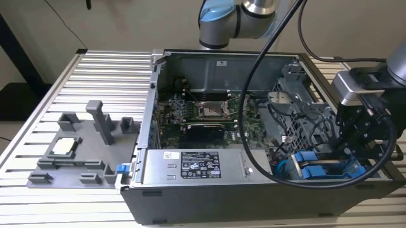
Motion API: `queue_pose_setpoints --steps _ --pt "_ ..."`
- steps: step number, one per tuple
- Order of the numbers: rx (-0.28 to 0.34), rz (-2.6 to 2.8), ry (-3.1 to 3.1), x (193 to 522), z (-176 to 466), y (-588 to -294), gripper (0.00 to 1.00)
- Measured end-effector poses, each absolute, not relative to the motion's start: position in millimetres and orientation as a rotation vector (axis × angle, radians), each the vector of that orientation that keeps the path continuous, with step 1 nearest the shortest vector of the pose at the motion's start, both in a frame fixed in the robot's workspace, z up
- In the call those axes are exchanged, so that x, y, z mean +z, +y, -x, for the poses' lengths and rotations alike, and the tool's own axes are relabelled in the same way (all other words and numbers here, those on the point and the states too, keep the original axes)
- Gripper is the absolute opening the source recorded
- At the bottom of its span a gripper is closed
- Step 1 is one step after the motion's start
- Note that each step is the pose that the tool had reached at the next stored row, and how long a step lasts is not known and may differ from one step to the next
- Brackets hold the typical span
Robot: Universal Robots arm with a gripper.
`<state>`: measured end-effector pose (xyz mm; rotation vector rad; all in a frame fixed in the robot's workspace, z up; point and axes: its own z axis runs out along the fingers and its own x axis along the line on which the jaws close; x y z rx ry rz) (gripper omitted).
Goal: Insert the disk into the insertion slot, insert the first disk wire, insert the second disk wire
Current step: 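Insert the first disk wire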
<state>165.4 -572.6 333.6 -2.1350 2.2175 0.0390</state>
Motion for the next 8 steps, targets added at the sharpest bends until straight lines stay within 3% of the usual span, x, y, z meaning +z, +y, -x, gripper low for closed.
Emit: queue_pose_setpoints --steps 8 --pt "0.045 2.136 2.220 340.5 -166.1 -572.7 0.19"
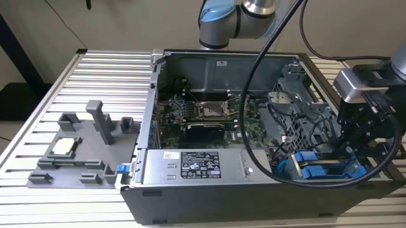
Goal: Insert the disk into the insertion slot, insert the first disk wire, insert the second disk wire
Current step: 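Insert the first disk wire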
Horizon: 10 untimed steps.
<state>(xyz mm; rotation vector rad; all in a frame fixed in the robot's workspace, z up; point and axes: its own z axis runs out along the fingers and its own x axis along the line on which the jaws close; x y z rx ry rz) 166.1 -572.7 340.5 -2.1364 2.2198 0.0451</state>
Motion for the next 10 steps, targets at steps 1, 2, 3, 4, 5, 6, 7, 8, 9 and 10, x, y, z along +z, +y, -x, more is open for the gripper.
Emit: queue_pose_setpoints --steps 1,2,3,4,5,6,7,8,9,10 --pt "0.046 2.136 2.220 340.6 -166.1 -572.7 0.19" --pt "0.047 2.136 2.220 340.7 -166.1 -572.7 0.19" --pt "0.048 2.135 2.219 340.8 -166.2 -572.7 0.19" --pt "0.051 2.134 2.217 340.5 -166.2 -572.7 0.19" --pt "0.054 2.133 2.216 340.1 -166.2 -572.6 0.19" --pt "0.056 2.131 2.216 339.4 -166.2 -572.6 0.19" --pt "0.057 2.130 2.215 338.8 -166.2 -572.6 0.19" --pt "0.058 2.130 2.215 338.0 -166.2 -572.6 0.19" --pt "0.058 2.129 2.215 337.4 -166.2 -572.6 0.19" --pt "0.058 2.129 2.215 336.8 -166.3 -572.6 0.19"
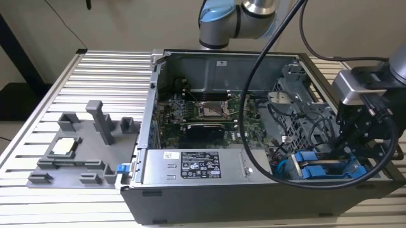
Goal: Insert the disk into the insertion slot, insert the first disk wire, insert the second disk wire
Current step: 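Insert the first disk wire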
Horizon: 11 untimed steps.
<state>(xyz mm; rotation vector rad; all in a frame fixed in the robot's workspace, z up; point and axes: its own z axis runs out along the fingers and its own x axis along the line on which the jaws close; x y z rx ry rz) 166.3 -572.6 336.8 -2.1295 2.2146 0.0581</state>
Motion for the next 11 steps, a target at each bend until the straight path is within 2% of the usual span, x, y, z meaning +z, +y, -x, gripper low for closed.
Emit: queue_pose_setpoints --steps 11 --pt "0.060 2.128 2.214 326 -166 -573 0.19"
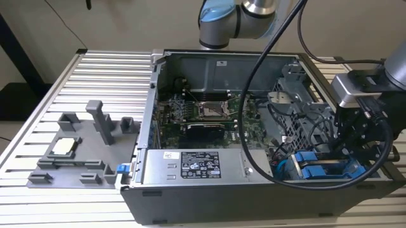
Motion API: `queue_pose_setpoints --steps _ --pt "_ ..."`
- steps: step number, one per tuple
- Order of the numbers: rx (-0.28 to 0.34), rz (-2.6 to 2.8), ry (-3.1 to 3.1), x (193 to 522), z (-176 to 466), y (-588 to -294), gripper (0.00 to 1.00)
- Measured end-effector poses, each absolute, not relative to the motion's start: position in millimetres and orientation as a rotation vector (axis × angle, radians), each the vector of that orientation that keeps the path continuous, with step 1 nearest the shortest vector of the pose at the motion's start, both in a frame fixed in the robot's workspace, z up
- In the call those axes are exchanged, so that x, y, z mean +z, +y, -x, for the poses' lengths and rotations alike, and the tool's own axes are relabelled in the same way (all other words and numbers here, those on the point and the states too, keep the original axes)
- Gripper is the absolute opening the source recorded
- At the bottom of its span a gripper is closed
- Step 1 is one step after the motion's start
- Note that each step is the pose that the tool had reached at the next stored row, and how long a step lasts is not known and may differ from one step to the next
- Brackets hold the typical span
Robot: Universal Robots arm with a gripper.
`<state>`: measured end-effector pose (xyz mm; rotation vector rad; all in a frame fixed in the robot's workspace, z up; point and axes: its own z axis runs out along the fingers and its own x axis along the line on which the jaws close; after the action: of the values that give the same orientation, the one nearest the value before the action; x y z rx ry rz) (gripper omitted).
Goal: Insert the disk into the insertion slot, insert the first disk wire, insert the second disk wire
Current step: 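Insert the first disk wire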
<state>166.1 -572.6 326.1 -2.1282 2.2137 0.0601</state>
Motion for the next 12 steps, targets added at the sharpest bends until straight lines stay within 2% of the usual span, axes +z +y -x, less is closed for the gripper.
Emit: queue_pose_setpoints --steps 2,4,12 --pt "0.064 2.126 2.212 325 -166 -573 0.20" --pt "0.062 2.128 2.214 334 -166 -573 0.33" --pt "0.061 2.129 2.214 371 -166 -573 0.33"
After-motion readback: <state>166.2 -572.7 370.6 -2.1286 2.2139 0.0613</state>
